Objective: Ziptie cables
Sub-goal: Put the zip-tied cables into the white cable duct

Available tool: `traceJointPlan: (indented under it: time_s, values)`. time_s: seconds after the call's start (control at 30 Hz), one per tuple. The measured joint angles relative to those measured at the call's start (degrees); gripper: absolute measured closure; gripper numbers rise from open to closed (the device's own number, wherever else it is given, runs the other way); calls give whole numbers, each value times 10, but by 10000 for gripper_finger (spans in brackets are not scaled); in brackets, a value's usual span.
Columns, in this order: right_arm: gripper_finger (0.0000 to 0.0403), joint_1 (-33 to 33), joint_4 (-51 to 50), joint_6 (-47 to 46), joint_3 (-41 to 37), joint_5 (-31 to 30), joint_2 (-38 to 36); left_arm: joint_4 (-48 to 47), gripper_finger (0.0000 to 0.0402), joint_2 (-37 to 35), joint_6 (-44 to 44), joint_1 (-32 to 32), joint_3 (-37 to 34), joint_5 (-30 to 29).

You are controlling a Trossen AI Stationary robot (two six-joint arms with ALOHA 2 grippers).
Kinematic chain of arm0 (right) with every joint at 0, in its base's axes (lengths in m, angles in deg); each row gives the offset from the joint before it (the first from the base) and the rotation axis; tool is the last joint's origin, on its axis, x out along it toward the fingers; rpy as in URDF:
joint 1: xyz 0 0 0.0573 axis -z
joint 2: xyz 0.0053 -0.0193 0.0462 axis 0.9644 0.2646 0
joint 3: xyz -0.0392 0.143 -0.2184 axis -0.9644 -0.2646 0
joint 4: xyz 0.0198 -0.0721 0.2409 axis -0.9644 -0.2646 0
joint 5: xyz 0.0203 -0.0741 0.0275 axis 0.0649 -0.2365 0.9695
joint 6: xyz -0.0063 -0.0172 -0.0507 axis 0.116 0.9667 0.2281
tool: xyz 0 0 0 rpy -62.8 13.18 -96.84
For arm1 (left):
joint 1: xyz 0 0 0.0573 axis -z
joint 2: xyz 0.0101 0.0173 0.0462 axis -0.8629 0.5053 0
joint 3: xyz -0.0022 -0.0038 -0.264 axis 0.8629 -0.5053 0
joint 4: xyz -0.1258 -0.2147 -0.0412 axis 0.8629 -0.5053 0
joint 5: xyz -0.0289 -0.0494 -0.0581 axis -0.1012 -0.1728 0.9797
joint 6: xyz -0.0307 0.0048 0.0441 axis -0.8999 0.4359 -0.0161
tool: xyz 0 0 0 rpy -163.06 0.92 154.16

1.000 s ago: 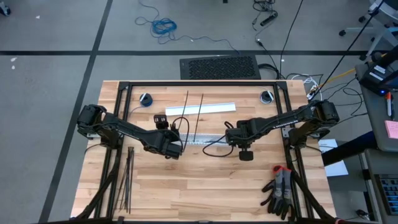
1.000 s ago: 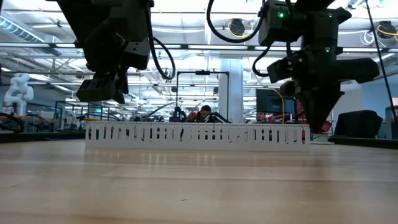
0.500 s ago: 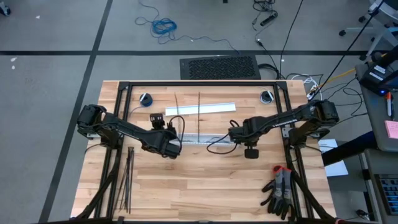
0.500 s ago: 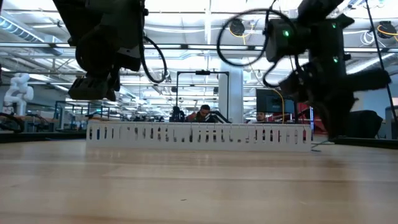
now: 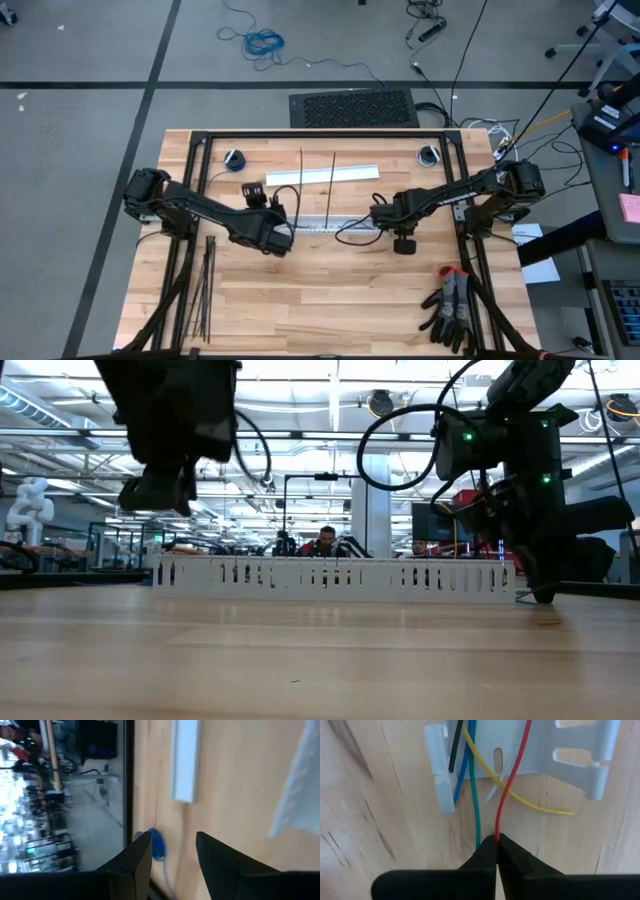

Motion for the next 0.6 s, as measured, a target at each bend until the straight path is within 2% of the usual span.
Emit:
traceJointPlan:
  time_s: [0.07,0.2,0.27,0.43,0.6]
  values:
    - [403,0,-1,1,0,0,0,2,249,0,-31,5,23,24]
    - [403,0,-1,-2,0,0,0,2,249,0,-143,7,55,160]
    - [403,-1,-1,-2,0,0,0,1,249,0,-200,16,56,199]
    - [403,-1,6,4,0,0,0,5,249,0,-282,44,55,212]
    - [403,-1,21,12,0,0,0,71,249,0,-312,51,51,205]
